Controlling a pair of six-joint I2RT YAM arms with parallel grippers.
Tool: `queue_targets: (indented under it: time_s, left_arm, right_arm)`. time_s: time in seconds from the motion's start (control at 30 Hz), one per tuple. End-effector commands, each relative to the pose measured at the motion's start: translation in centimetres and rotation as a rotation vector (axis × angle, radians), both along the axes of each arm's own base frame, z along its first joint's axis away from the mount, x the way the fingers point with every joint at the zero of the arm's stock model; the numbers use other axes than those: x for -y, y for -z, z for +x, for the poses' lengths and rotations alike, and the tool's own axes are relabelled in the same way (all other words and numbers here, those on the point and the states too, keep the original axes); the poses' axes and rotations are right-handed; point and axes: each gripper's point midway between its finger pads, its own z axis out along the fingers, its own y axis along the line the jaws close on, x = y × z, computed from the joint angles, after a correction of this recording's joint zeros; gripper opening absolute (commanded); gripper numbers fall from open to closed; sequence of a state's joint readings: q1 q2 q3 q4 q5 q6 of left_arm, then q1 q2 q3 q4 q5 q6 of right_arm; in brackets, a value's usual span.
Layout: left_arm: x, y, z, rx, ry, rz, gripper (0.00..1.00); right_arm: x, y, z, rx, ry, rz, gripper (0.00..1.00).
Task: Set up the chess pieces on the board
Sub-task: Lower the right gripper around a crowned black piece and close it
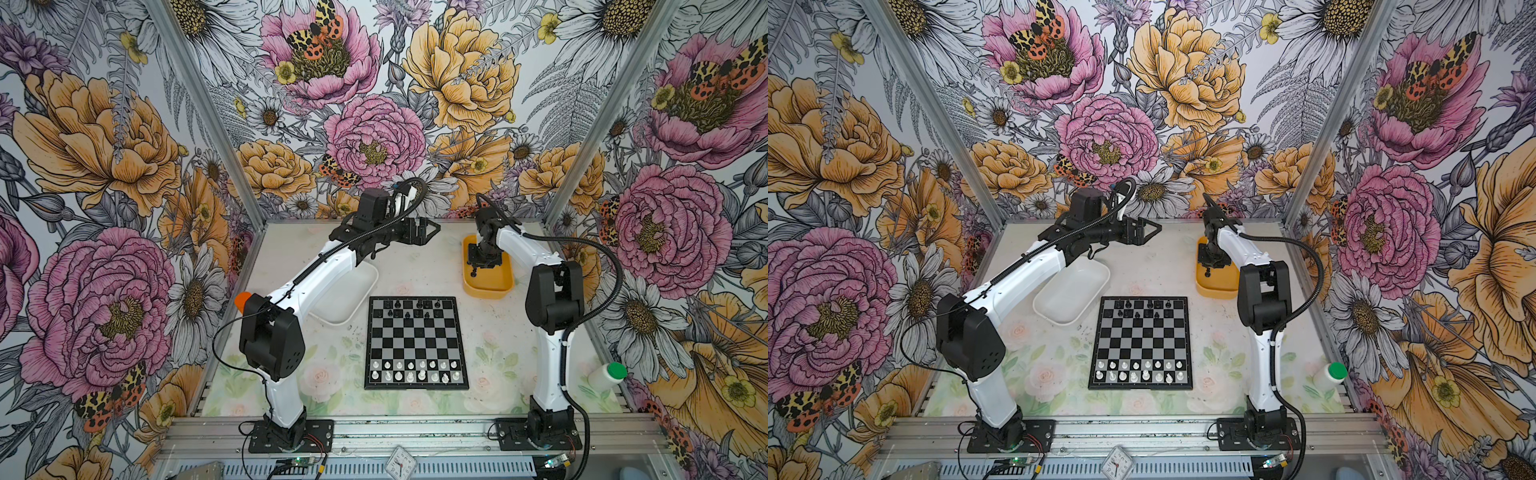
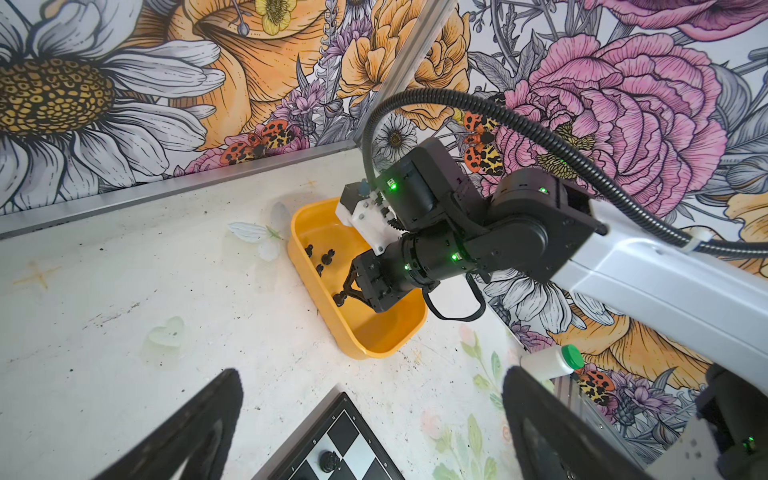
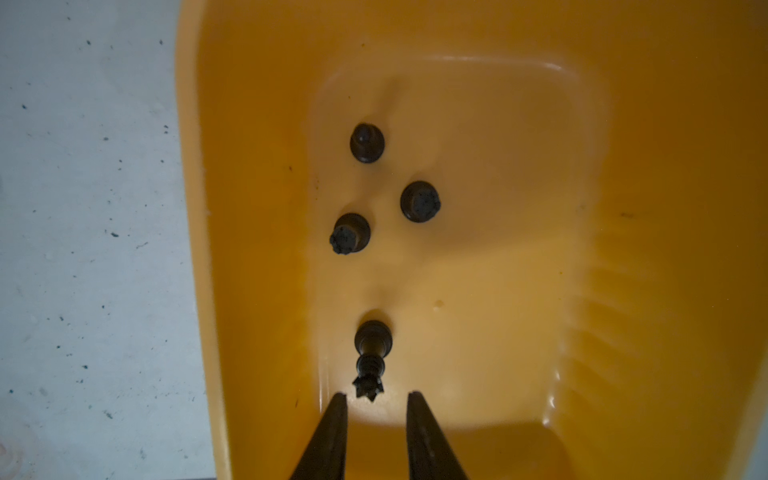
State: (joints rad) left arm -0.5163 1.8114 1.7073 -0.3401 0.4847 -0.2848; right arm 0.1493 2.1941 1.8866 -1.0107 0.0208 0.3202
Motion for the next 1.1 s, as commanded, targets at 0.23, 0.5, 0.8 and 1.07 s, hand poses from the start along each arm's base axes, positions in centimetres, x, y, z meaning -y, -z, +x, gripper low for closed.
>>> queue_targets:
  time_s: [0.23, 0.5, 0.8, 1.07]
  left_arm:
    - [-1.2, -0.2, 0.3, 0.001, -0.009, 0.007, 0.99]
    - [-1.9, -0.2, 0.4, -0.001, -0.025, 0.009, 0.99]
    - [-2.2, -0.2, 0.5, -0.004, -0.03, 0.009, 0.99]
    - [-2.5, 0.0, 0.9, -0.011, -0.032, 0.008, 0.99]
  right_arm:
    - [0.1, 2.4, 0.5, -0.027, 0.011, 0.014, 0.26]
    - [0.2, 2.6, 0.9, -0.026, 0.015, 0.019, 0.25]
    - [0.2, 2.3, 1.4, -0.014, 0.019, 0.029, 0.25]
    - [0.1, 2.2, 1.9, -0.004, 0.022, 0.039, 0.24]
